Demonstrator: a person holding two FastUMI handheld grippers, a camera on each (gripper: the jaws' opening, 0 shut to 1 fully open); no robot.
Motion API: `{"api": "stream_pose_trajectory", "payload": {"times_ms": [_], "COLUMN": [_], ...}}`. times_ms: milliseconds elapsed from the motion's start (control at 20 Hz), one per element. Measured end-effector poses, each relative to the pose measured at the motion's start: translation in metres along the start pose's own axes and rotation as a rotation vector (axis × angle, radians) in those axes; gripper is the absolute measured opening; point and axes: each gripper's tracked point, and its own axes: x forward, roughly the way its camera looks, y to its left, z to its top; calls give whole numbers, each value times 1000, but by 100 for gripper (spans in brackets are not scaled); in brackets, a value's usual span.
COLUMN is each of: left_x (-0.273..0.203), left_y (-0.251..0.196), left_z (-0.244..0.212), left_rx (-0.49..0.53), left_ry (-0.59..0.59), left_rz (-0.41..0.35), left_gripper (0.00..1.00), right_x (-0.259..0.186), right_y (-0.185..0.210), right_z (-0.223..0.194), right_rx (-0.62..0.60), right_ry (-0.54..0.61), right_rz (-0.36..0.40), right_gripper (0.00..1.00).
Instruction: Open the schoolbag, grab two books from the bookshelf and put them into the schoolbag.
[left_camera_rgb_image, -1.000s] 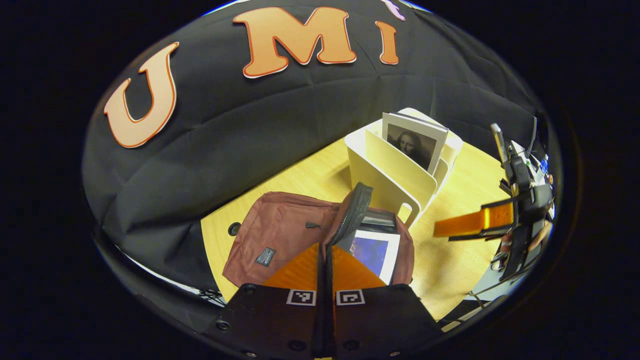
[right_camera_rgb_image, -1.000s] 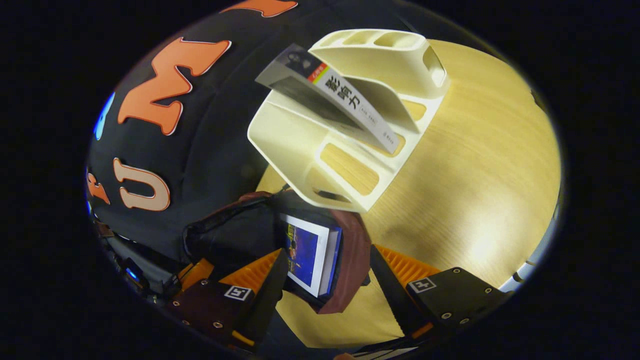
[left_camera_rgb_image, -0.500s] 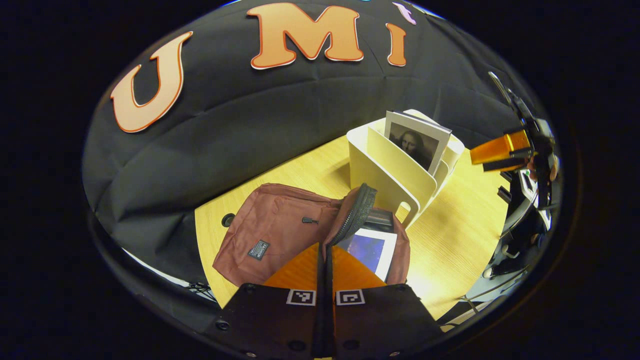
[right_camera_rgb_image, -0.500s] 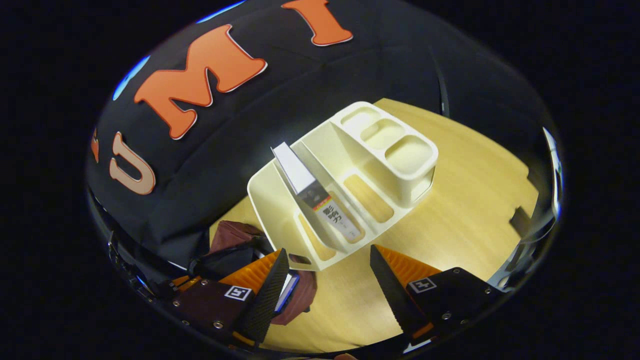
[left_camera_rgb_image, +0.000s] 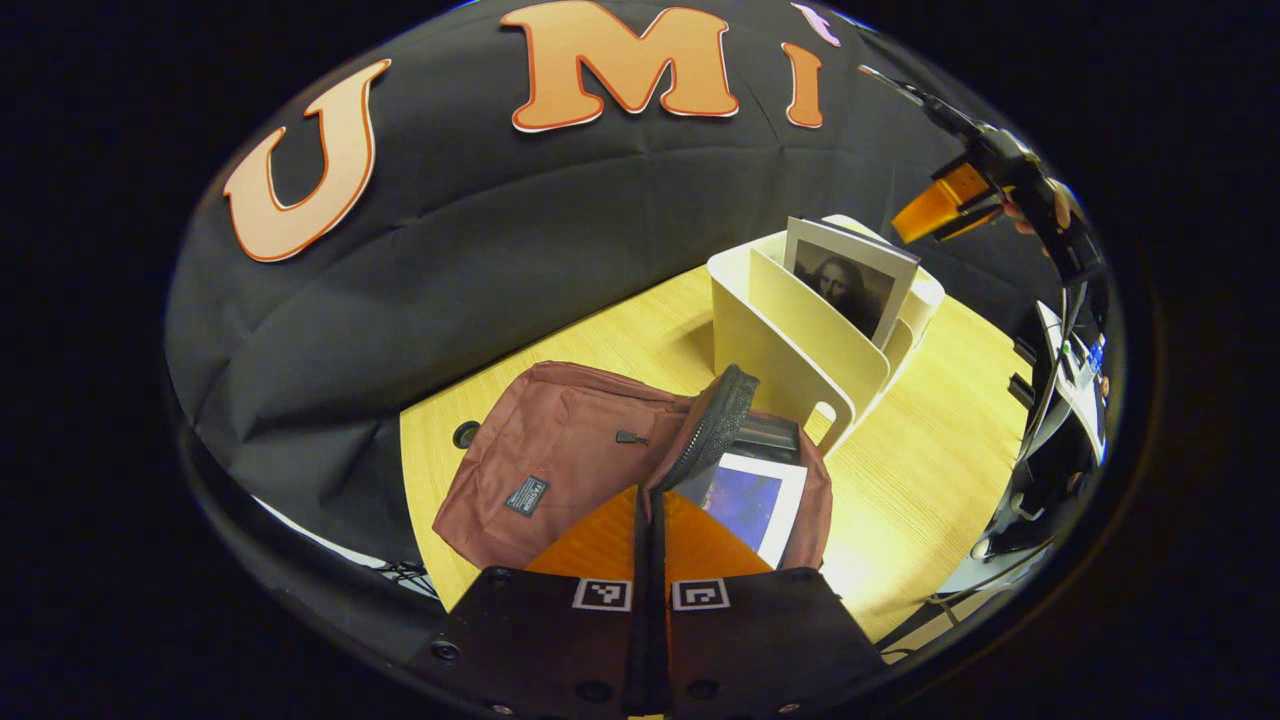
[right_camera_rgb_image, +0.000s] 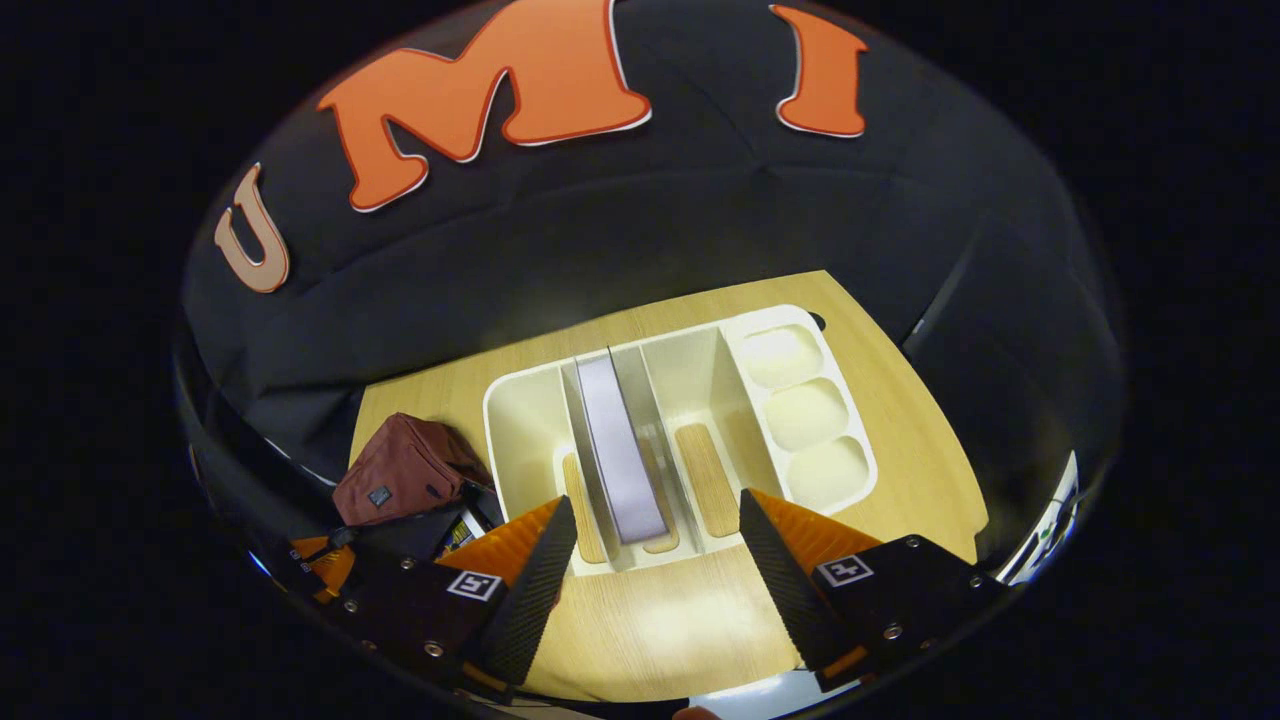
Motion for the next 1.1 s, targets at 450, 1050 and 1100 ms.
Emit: {"api": "stream_pose_trajectory", "payload": {"times_ms": [450,1050,1100], "left_x": [2,5,5], "left_y": [4,1,1], "left_z": [0,-1,-1], "left_rx": [-2,-9,-10], "left_ry": [20,29,29], "left_rz": [25,17,17], "left_gripper": [1,1,1], "right_x": [83,79,72], "right_y": [14,17,19], "right_z": [4,1,5], "right_rx": [-93,-96,-83], "right_ry": [184,189,176], "right_rz": [-9,-15,-5], "right_gripper": [99,35,34]}}
